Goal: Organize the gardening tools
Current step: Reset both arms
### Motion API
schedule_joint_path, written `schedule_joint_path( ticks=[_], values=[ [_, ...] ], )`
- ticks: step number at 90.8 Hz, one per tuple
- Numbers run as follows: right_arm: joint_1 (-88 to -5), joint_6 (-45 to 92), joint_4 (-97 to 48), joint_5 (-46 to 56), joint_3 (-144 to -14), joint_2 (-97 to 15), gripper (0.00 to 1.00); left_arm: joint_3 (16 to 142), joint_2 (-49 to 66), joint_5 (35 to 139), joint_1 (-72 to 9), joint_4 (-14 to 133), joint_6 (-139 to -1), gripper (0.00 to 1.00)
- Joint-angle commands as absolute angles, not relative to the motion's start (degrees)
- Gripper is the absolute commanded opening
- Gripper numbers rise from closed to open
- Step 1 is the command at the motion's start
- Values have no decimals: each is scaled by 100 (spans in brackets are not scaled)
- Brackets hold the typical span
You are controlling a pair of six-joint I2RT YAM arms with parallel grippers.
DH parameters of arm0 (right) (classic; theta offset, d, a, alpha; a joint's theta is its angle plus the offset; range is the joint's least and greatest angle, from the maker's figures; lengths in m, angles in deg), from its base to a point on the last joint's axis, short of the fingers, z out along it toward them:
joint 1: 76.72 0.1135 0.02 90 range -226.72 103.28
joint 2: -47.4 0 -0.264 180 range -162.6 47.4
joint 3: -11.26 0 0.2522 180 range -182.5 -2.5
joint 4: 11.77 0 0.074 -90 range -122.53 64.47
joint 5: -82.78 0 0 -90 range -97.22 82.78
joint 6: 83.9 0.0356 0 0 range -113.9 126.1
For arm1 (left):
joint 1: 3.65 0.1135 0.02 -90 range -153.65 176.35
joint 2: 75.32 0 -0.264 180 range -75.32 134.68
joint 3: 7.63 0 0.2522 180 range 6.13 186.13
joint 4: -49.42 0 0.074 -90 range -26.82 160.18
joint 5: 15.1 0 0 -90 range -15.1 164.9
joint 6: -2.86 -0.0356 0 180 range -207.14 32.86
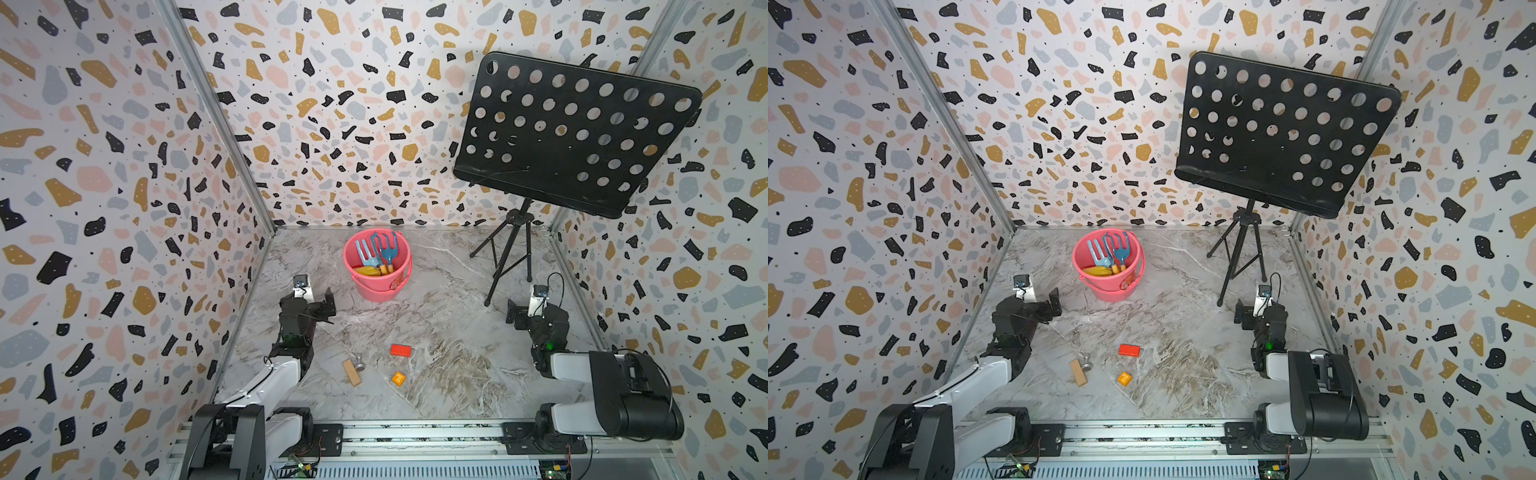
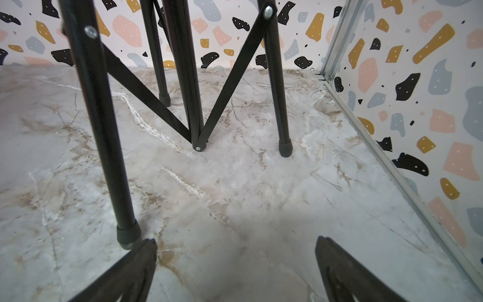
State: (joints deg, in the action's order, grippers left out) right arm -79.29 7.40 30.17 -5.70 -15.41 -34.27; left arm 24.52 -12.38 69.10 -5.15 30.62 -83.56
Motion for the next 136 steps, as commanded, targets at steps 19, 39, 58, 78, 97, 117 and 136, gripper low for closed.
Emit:
schedule_joint_path(
  ticks=[19,39,58,78,97,117,136],
  values=[
    [-7950,816,4159,-564,-1403,-3920,100,2030,-841,7229,-471,2067,-8583,99],
    [-7957,756,4044,-396,-1480,-3929,100,2140,248,7872,-481,1278,-8784,100],
    [-7957,523,3612,243,-1693,-3901,100,2477,579,8171,-476,1603,-8896,99],
    [-7961,346,2744,672,-2145,-3928,100,2480,553,8145,-481,1675,-8907,100],
    [-7945,727,2852,-339,-2054,-3893,100,2476,544,8140,-479,1677,-8907,99],
    [-7945,797,2875,-489,-2053,-3899,100,2485,548,8141,-480,1677,-8907,99],
    [-7947,801,2870,-491,-2052,-3893,100,2467,556,8149,-479,1646,-8909,100]
  ],
)
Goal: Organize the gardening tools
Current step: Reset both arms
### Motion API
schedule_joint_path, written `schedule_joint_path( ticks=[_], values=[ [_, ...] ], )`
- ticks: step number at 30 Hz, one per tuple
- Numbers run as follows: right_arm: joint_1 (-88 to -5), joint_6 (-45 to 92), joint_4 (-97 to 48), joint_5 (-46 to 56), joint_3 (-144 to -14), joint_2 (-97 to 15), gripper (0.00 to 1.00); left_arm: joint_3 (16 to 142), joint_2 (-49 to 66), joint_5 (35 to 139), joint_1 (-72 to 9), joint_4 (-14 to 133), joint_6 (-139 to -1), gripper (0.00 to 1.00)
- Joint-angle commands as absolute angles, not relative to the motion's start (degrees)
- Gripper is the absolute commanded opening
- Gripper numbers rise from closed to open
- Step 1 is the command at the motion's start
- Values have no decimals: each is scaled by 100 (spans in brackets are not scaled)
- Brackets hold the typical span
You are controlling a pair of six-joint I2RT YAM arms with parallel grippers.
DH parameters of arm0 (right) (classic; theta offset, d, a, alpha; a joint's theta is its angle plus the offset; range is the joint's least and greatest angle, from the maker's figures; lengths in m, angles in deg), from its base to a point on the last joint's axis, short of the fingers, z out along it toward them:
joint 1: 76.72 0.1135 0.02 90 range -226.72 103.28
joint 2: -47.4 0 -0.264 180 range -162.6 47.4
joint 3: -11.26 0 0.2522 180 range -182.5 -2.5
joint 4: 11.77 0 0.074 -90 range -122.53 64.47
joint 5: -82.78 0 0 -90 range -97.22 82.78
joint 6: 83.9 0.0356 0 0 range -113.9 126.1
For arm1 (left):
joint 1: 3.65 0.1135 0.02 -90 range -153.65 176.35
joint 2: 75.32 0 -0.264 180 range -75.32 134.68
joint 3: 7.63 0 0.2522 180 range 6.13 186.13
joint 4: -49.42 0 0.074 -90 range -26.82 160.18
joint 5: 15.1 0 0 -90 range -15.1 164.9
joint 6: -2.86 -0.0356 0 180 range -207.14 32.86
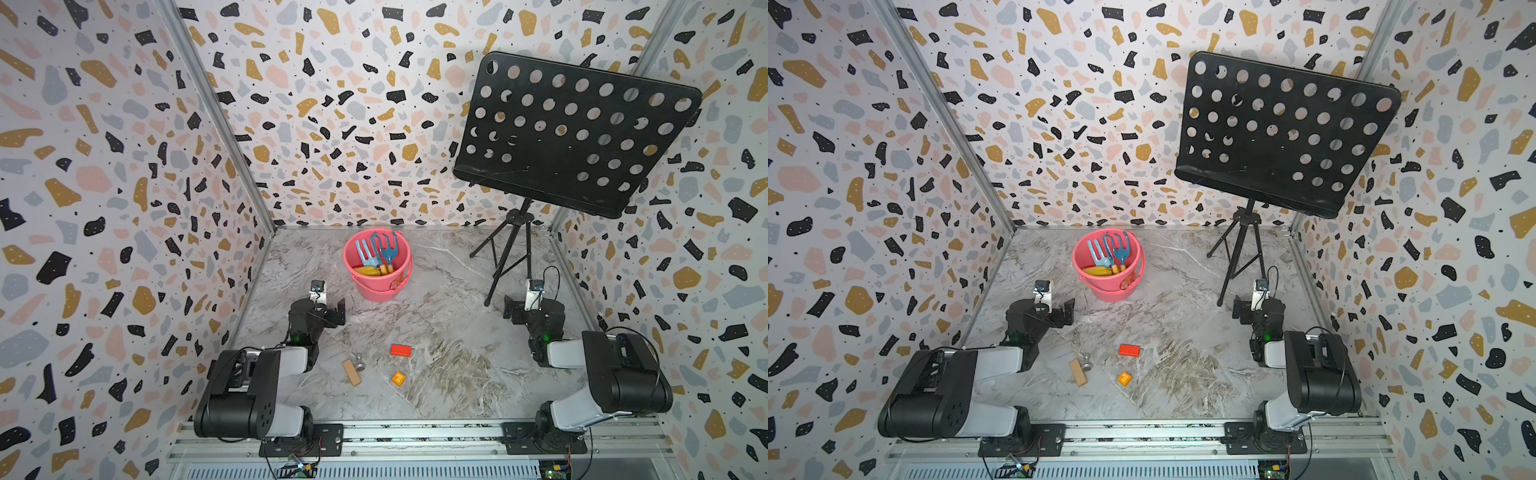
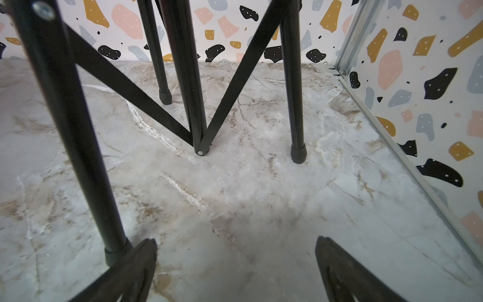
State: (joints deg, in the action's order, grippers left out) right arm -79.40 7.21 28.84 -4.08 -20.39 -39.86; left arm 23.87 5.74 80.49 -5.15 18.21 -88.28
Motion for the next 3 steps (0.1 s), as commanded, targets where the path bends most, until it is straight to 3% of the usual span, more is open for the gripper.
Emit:
schedule_joint_path(
  ticks=[1,3],
  values=[
    [-7946,798,2870,-492,-2052,-3892,100,2472,555,8149,-479,1653,-8908,99],
    [-7949,795,2870,-493,-2053,-3893,100,2476,551,8143,-481,1669,-8907,99]
  ],
)
